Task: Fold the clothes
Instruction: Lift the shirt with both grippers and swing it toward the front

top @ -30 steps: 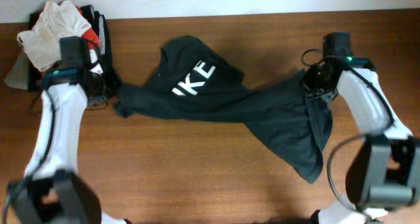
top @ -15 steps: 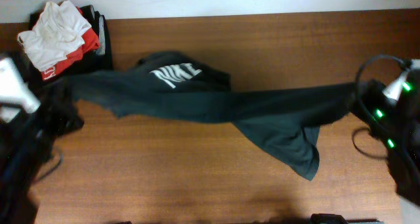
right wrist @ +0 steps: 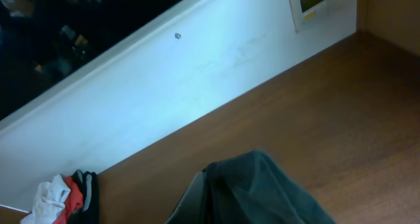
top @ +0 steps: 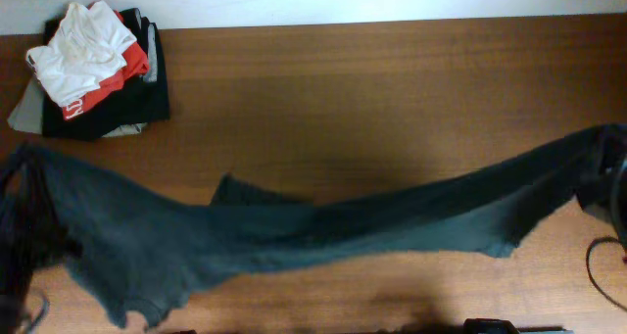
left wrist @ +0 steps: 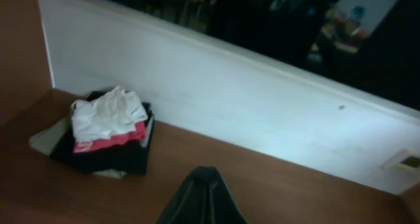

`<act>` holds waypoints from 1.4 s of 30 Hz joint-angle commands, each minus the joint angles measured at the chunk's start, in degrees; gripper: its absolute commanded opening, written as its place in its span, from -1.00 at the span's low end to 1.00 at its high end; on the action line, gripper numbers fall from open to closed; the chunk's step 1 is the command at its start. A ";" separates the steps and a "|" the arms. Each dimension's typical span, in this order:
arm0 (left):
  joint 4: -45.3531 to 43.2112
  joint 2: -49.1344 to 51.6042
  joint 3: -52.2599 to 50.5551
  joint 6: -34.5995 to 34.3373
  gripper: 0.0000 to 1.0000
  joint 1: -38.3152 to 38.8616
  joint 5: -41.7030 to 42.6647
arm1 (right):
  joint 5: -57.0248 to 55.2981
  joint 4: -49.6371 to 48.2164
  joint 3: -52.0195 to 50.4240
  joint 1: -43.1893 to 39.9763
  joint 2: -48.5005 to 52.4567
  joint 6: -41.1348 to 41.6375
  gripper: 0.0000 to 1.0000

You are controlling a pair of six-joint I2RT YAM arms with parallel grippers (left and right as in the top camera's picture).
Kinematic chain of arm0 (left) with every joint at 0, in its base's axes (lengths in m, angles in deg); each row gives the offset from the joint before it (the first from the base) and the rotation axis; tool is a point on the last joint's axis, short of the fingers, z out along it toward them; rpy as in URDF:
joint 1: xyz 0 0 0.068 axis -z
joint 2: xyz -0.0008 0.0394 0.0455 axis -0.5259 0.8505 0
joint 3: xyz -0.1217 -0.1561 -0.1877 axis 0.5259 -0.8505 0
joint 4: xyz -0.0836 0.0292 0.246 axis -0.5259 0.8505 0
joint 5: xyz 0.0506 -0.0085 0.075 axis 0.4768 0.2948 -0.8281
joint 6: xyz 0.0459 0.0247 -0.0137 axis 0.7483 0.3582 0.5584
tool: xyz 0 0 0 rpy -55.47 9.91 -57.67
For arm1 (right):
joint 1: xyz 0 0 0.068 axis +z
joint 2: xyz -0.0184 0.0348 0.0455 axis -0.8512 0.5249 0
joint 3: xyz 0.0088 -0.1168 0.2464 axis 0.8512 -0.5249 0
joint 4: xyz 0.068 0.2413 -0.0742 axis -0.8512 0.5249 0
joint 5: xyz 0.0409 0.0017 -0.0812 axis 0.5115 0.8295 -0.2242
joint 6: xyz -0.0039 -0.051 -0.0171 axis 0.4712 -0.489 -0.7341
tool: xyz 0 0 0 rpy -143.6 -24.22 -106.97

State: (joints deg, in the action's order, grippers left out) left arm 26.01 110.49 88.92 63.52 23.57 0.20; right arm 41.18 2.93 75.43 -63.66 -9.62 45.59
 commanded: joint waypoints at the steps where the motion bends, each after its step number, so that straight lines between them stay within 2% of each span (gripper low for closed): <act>1: -0.20 4.85 0.74 1.79 -0.99 0.02 -0.57 | -2.40 -0.22 0.63 -0.33 1.55 -0.92 -0.92; 5: 0.70 4.57 7.13 2.49 -0.99 0.02 -0.66 | -3.61 0.72 4.00 -0.33 1.33 -0.96 -0.92; 11: 4.96 4.57 23.74 2.84 -0.99 0.02 -0.68 | -3.58 3.19 12.85 -0.33 1.33 -0.94 -0.92; 20: 6.03 4.39 33.64 1.73 -0.99 0.02 -0.57 | -3.80 7.93 23.56 -0.33 1.33 -0.92 -0.92; 32: 5.18 4.96 32.61 1.07 -0.99 0.02 -0.22 | -3.82 9.03 27.52 -0.33 2.45 -0.90 -0.92; 37: 2.23 13.27 23.47 1.09 -0.99 0.02 -0.42 | -3.85 8.07 27.47 -0.33 10.47 -0.87 -0.92; 42: -7.74 27.87 16.44 1.09 -0.99 0.02 -0.44 | -10.10 4.17 27.47 -0.35 24.00 -0.26 -0.92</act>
State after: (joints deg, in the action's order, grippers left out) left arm 22.68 125.61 110.14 65.14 23.57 0.22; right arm 36.48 9.31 103.60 -63.66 4.70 44.95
